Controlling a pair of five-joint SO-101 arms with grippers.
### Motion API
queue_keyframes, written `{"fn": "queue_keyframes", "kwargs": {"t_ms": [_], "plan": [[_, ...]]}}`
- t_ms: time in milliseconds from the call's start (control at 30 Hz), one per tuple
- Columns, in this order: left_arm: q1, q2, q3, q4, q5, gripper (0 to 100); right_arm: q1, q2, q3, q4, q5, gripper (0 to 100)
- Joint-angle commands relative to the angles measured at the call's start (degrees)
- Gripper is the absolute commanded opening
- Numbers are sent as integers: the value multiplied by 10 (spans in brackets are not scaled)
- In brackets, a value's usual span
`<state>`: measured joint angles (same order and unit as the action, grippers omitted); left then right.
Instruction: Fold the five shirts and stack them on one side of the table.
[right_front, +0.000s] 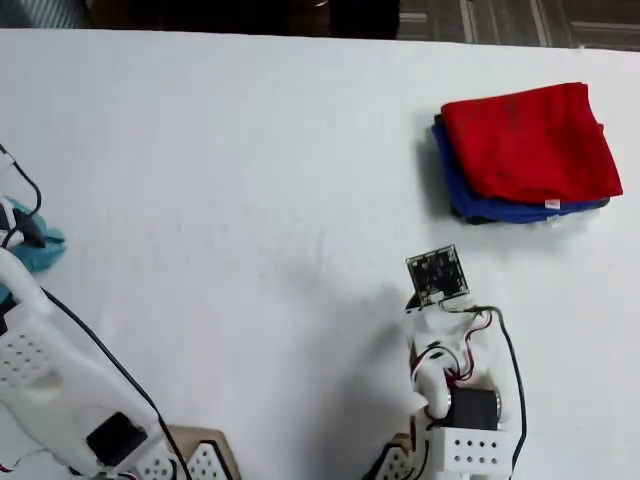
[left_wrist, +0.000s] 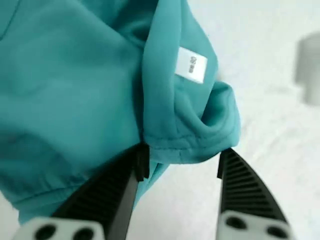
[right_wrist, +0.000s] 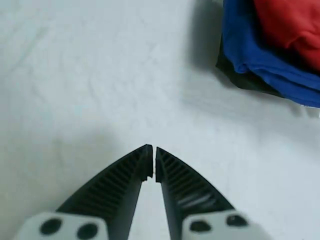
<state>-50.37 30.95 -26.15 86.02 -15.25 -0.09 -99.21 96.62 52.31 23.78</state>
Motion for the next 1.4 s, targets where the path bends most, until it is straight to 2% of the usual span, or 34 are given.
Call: {"fn": "queue_keyframes", "kwargs": {"t_ms": [0,100,267,433,667,800,900,1000,1167,1367], "plan": [[6,-6,-24,5,7,244,5,-12,5,6,-3,18],[6,-10,-31,25,7,244,5,-12,5,6,-2,18],[4,-4,-92,108,33,244,5,-12,5,5,-2,18],[5,5,-103,71,50,245,5,-12,5,5,-2,18],[2,91,-109,27,51,245,5,-12,5,5,-2,18],[11,104,-109,26,51,244,5,-12,5,5,-2,18],[25,103,-113,39,51,177,5,-12,5,4,-2,18],[44,104,-141,80,50,28,5,-12,5,4,-2,18],[91,102,-221,164,51,26,5,-12,5,3,-2,18],[144,22,-236,165,51,26,5,-12,5,2,-3,18]]}}
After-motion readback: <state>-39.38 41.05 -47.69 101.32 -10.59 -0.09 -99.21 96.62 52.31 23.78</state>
